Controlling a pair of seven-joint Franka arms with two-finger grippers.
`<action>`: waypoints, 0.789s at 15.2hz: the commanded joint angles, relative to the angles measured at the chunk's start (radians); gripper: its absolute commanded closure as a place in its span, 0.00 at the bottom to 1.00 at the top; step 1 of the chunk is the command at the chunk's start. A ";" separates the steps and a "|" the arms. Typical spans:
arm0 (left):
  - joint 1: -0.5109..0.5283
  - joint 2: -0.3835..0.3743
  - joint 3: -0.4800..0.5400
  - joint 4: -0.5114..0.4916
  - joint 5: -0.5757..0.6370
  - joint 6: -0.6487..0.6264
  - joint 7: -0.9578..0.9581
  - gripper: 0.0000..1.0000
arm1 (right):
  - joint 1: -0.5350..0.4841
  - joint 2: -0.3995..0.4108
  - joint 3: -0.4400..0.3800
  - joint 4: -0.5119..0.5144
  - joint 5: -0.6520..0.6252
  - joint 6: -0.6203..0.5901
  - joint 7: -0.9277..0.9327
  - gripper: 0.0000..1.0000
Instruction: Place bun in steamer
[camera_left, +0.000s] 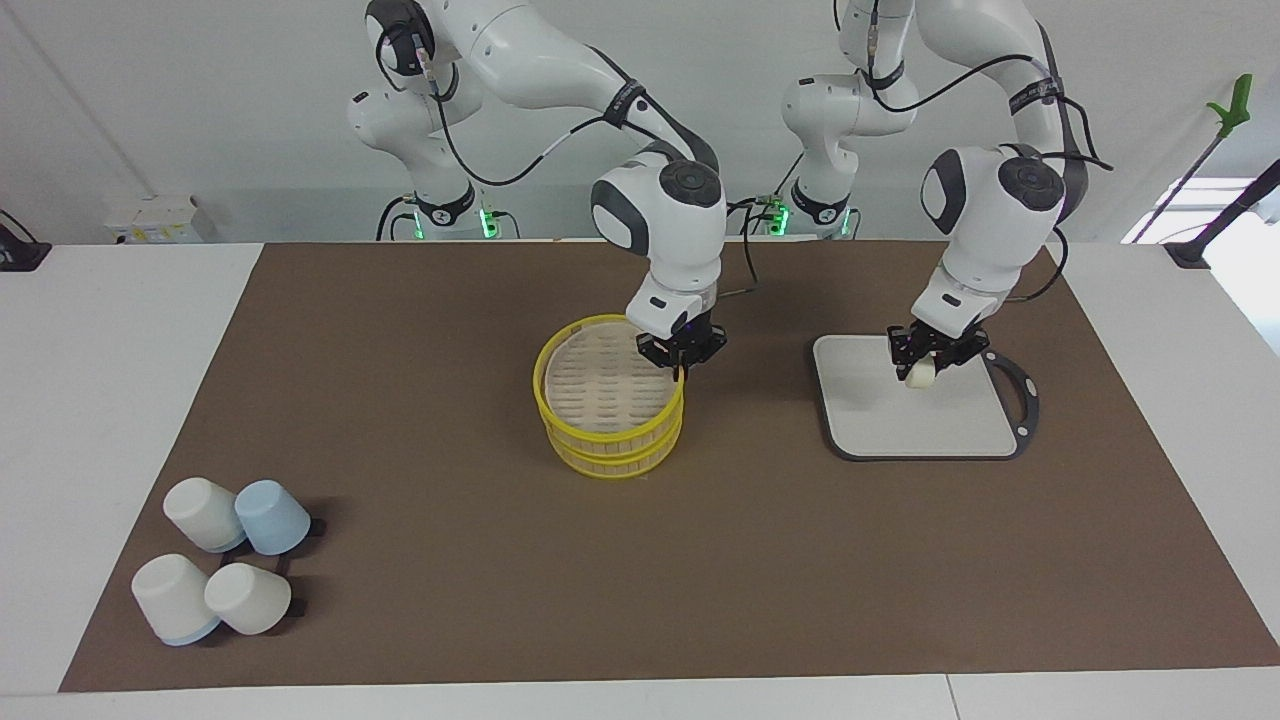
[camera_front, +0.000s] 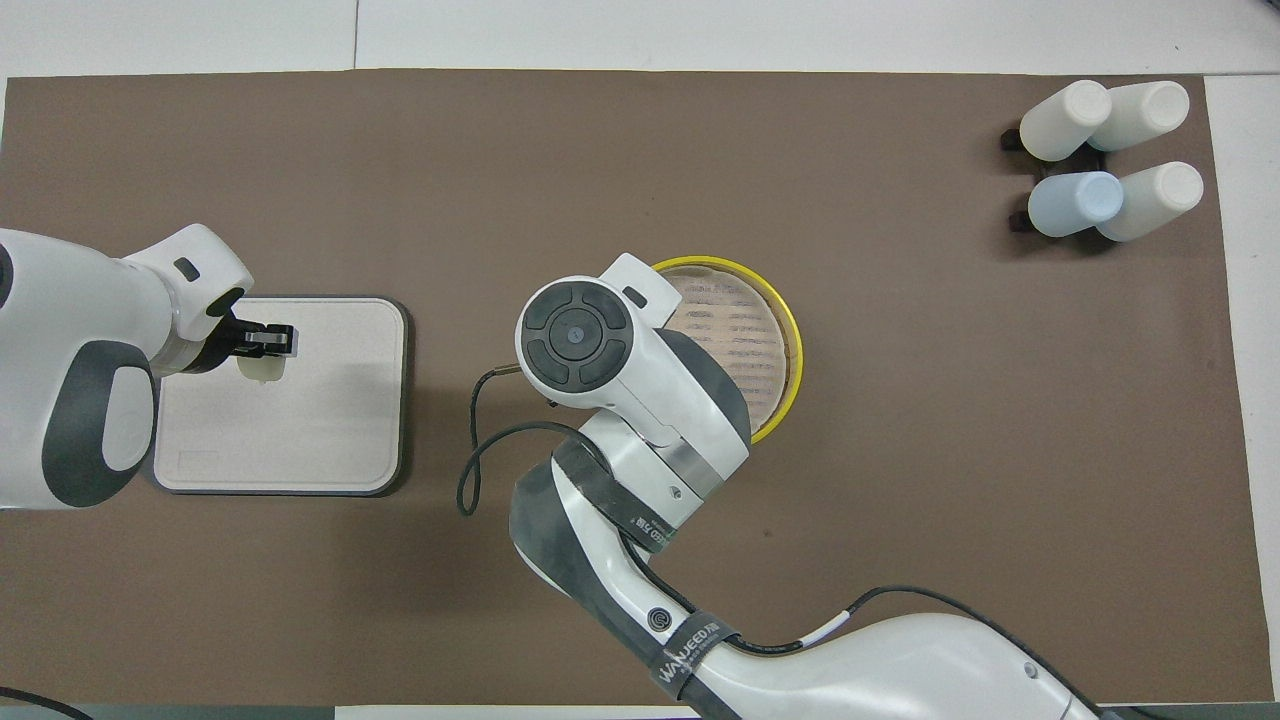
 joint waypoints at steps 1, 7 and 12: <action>-0.016 -0.020 0.005 0.027 -0.013 -0.061 -0.024 0.56 | -0.012 -0.035 0.005 0.013 0.005 -0.062 -0.003 1.00; -0.067 -0.028 -0.006 0.041 -0.013 -0.074 -0.111 0.56 | -0.097 -0.110 0.002 0.044 -0.025 -0.191 -0.148 1.00; -0.211 -0.015 -0.006 0.082 -0.014 -0.072 -0.318 0.56 | -0.252 -0.172 0.005 0.007 -0.024 -0.280 -0.320 1.00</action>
